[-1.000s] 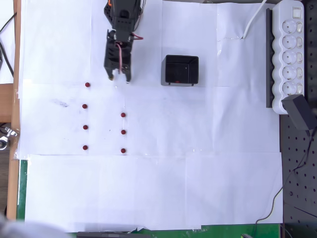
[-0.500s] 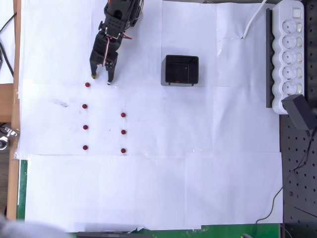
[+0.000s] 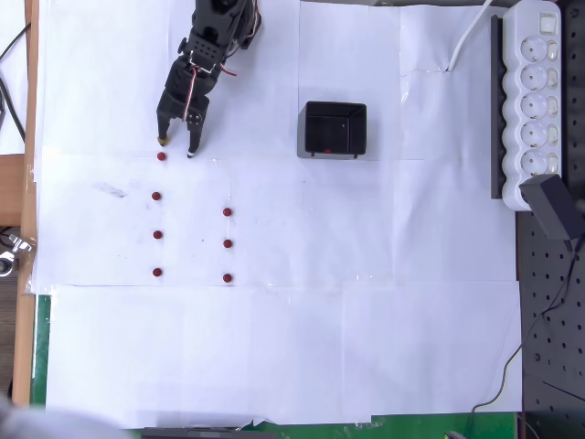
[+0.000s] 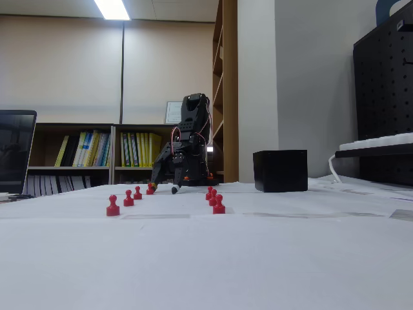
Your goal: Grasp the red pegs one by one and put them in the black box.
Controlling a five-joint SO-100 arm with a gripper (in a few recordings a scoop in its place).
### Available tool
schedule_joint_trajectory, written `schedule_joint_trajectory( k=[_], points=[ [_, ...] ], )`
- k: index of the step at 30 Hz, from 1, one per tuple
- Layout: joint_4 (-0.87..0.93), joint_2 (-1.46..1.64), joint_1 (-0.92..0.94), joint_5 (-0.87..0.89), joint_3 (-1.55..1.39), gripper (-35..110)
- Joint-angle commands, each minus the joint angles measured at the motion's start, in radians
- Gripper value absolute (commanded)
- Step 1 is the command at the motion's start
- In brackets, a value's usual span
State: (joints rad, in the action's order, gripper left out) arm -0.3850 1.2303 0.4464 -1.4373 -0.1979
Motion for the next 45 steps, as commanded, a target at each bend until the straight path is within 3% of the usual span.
schedule_joint_trajectory(
  k=[1,24,45],
  points=[
    [-0.037,0.057,0.021,-0.006,-0.058,22],
    [-0.037,0.19,0.064,-0.091,-0.175,19],
    [-0.037,0.186,0.06,-0.149,-0.186,8]
  ],
)
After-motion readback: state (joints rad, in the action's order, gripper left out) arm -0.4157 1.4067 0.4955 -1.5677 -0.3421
